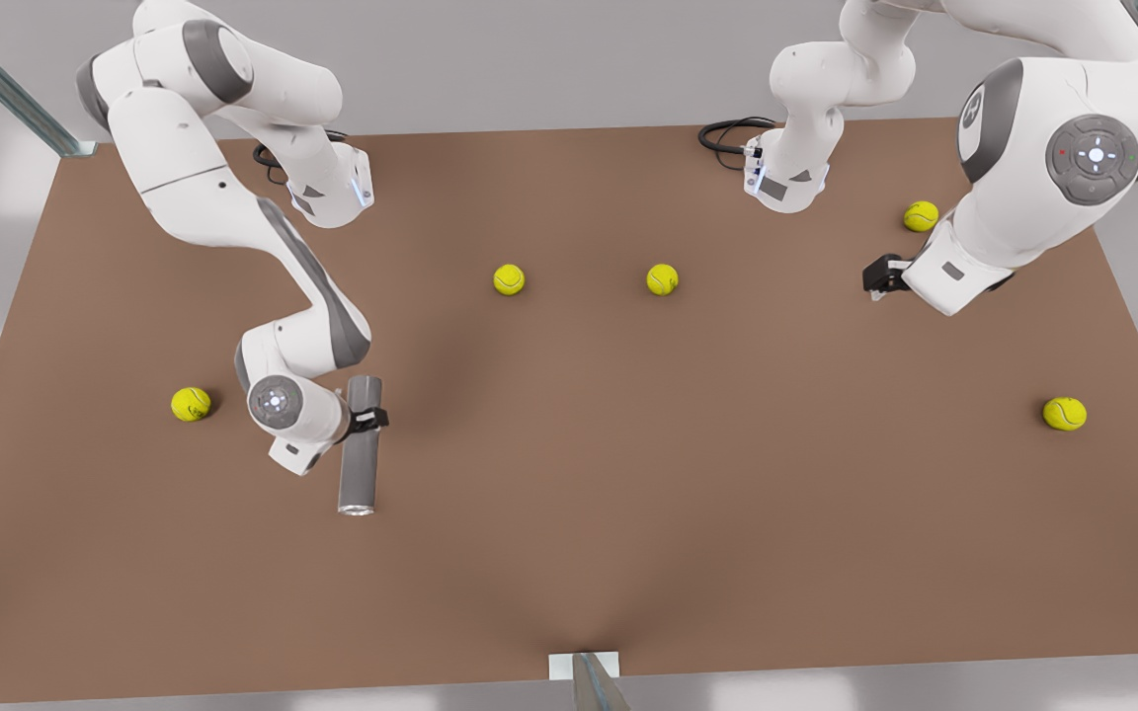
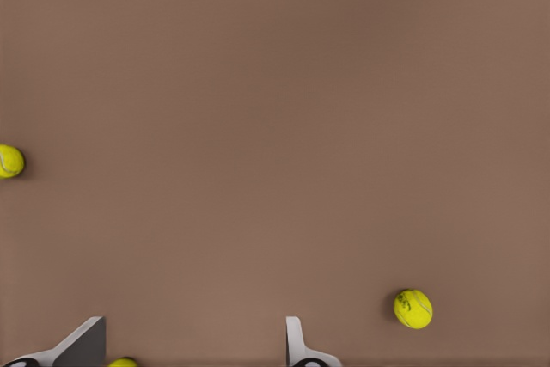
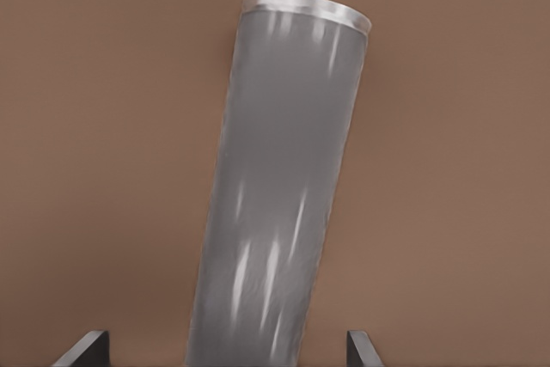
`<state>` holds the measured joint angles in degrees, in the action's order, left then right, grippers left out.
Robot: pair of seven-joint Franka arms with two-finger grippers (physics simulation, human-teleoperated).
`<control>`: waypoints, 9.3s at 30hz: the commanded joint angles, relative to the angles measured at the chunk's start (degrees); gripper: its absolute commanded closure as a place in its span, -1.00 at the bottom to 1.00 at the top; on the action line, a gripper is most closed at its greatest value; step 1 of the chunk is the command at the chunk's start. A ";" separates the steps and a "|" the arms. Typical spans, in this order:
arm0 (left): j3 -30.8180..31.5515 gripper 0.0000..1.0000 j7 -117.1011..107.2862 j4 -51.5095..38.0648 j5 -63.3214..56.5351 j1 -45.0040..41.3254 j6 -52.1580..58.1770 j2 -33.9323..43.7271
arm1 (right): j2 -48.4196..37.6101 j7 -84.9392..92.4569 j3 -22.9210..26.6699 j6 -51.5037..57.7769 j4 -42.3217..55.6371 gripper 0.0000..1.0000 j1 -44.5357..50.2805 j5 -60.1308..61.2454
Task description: Put the tennis tube upright
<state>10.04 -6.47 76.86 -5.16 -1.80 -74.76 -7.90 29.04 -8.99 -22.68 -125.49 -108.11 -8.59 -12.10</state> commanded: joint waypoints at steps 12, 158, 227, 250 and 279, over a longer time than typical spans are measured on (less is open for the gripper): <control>0.06 -1.00 1.20 -0.13 -0.03 -0.23 0.14 -0.10 | 1.90 -8.50 0.01 -7.75 -3.51 -1.00 -0.46 -0.03; -0.55 -1.00 1.90 -0.66 0.06 2.85 3.40 -0.01 | 12.71 21.91 -8.78 -19.18 7.82 -0.48 25.29 -32.29; -4.68 -0.99 28.80 16.22 71.78 -12.18 -44.94 -36.57 | -22.80 18.48 23.39 36.20 20.74 -1.00 9.38 5.68; -4.68 -0.99 32.14 12.09 85.76 -18.24 -49.78 -42.64 | -23.07 18.40 22.68 36.28 20.83 -1.00 9.82 6.39; -4.77 0.57 27.39 13.05 88.57 -15.87 -45.56 -39.30 | -23.06 19.28 22.68 36.81 20.74 -1.00 9.91 6.39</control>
<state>5.24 29.04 89.94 86.82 -17.66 -120.03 -47.24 6.05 9.86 -0.01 -88.78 -87.32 1.32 -5.73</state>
